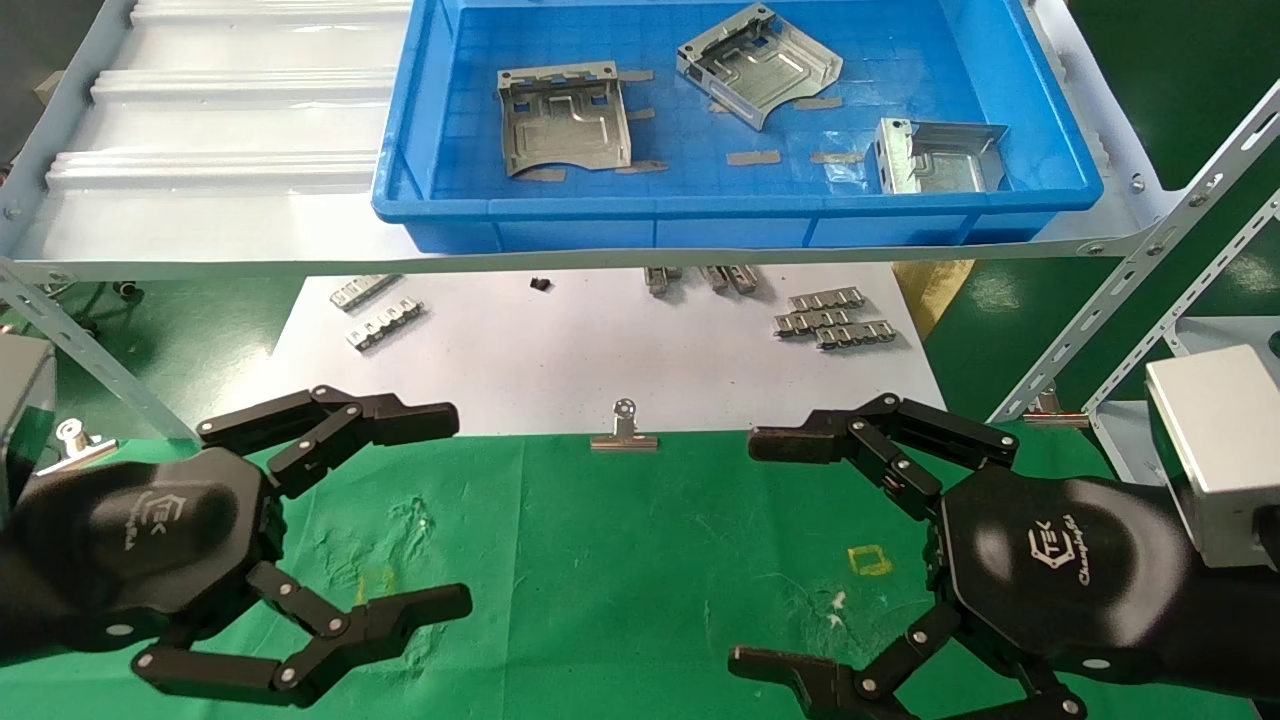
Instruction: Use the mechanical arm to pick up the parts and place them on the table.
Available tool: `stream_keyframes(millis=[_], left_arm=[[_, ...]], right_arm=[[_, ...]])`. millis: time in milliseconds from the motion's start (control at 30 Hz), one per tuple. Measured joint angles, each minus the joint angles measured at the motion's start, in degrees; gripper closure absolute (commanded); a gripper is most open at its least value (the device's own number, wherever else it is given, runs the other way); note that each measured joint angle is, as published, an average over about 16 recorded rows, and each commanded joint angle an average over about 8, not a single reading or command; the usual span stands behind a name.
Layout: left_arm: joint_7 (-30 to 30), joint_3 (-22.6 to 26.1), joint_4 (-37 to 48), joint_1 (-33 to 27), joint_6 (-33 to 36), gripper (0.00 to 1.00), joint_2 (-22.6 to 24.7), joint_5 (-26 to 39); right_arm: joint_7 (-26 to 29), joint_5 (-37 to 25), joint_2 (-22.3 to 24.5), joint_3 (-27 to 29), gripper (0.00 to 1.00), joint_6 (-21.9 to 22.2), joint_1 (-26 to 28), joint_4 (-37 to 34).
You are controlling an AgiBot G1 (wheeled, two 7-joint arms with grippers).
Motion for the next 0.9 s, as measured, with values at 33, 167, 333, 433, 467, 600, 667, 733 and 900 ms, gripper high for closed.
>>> stream_keyframes(millis=[33,167,333,433,467,600,667,733,900], left_arm=[[0.0,0.0,0.0,0.0,0.0,1.0,0.0,0.0],[0.0,0.0,0.0,0.0,0.0,1.0,0.0,0.0],[0.0,0.0,0.0,0.0,0.0,1.0,0.0,0.0],[0.0,0.0,0.0,0.0,0.0,1.0,0.0,0.0],[0.0,0.0,0.0,0.0,0.0,1.0,0.0,0.0],[0.0,0.0,0.0,0.0,0.0,1.0,0.0,0.0],[0.0,0.0,0.0,0.0,0.0,1.0,0.0,0.0],[0.0,0.0,0.0,0.0,0.0,1.0,0.0,0.0],[0.0,0.0,0.0,0.0,0.0,1.0,0.0,0.0]], right_arm=[[0.0,0.0,0.0,0.0,0.0,0.0,0.0,0.0],[0.0,0.0,0.0,0.0,0.0,0.0,0.0,0.0],[0.0,0.0,0.0,0.0,0.0,0.0,0.0,0.0],[0.0,0.0,0.0,0.0,0.0,0.0,0.0,0.0],[0.0,0.0,0.0,0.0,0.0,0.0,0.0,0.0],[0.0,0.0,0.0,0.0,0.0,0.0,0.0,0.0],[0.0,0.0,0.0,0.0,0.0,0.0,0.0,0.0],[0.0,0.0,0.0,0.0,0.0,0.0,0.0,0.0],[0.0,0.0,0.0,0.0,0.0,0.0,0.0,0.0]])
